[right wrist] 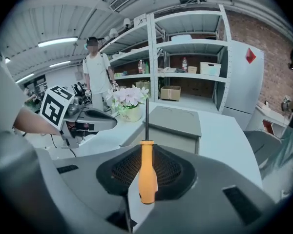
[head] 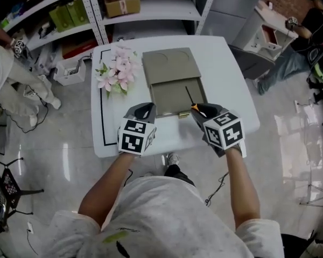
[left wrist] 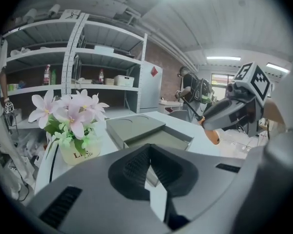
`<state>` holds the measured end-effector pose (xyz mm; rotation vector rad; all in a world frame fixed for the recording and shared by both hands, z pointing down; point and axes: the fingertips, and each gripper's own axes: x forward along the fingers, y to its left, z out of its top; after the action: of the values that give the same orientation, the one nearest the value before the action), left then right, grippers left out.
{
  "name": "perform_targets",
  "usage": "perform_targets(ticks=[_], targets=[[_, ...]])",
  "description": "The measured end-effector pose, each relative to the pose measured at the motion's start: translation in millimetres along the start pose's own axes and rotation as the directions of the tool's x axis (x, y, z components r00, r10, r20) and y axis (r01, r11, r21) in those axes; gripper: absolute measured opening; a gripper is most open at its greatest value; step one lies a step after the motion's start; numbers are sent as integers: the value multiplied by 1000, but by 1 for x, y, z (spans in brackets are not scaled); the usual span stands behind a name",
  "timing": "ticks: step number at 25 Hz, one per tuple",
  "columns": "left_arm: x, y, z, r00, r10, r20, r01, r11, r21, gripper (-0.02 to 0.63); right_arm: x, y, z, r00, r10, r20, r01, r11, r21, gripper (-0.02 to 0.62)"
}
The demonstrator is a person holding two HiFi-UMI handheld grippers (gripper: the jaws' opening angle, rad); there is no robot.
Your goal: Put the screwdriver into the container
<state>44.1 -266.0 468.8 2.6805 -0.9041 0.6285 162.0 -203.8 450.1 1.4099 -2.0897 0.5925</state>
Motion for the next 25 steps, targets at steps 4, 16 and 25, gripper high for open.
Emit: perform_targets(ticks=[4,16,25], targets=[[14,8,2,999,46,-10,-46,998,-30,3,17,-14,8,996,71,-53,-74,995,-73,75],[39,40,-4,983,177,-41,-180,976,-122,3,70,-32,6,940,223,-259,-289,924,-252,75],[42,63,-16,967,246,-60,-252,953,-165,3,108,-34,-9,884,263,-387,-393,867,-307,75]])
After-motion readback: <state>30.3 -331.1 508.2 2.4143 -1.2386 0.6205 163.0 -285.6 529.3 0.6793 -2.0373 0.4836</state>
